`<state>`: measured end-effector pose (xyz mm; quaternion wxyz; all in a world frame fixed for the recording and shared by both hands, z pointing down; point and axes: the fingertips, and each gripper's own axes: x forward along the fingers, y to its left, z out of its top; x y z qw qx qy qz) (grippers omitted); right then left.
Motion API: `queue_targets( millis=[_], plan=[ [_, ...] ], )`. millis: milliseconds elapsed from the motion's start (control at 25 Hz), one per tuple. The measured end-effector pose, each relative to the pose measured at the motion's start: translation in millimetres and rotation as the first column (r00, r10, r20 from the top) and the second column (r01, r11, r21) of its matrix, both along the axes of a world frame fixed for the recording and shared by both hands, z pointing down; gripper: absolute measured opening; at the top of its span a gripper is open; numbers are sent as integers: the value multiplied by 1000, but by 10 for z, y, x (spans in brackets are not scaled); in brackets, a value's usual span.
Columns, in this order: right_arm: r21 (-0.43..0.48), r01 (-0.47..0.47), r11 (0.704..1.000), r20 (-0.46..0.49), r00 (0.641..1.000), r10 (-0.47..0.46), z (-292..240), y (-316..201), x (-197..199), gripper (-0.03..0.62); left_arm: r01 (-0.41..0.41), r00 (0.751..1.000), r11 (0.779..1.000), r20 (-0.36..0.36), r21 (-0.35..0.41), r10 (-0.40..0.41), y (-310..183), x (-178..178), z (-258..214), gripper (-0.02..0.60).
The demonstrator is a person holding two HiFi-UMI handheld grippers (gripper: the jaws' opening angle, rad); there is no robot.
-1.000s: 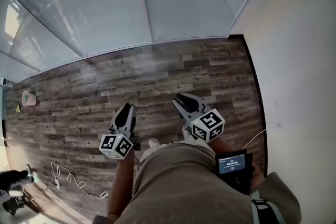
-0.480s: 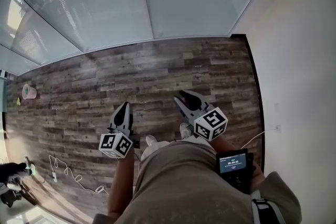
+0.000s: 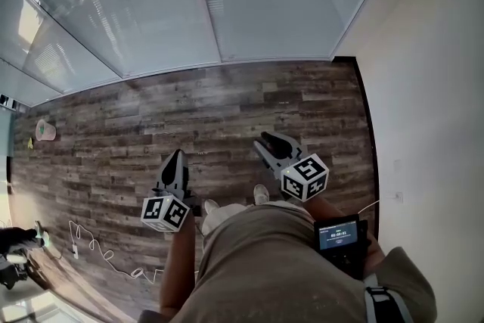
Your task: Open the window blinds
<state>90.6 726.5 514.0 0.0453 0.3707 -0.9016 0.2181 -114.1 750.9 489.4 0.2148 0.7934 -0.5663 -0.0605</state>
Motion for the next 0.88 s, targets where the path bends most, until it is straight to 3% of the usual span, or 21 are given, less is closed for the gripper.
queue_targets(
  millis=[320,520,640,880],
  plan=[
    [-34,7,999,-25,1000,-8,132,-122,347,97,34,999,999,-6,-1,-34,-89,247,-22,12],
    [-73,10,997,-30,999,-12,271,-149,330,97,-35,999,999,-20,7,35,-80,326,-34,12],
    [-48,-16,999,-21,1000,15,267,-242,313,97,-68,998,998,-3,-1,68,-215,319,54,12],
    [-27,-61,998,0,998,61,219,-708,267,97,-30,999,993,-17,-113,28,-892,110,432,12]
  ],
)
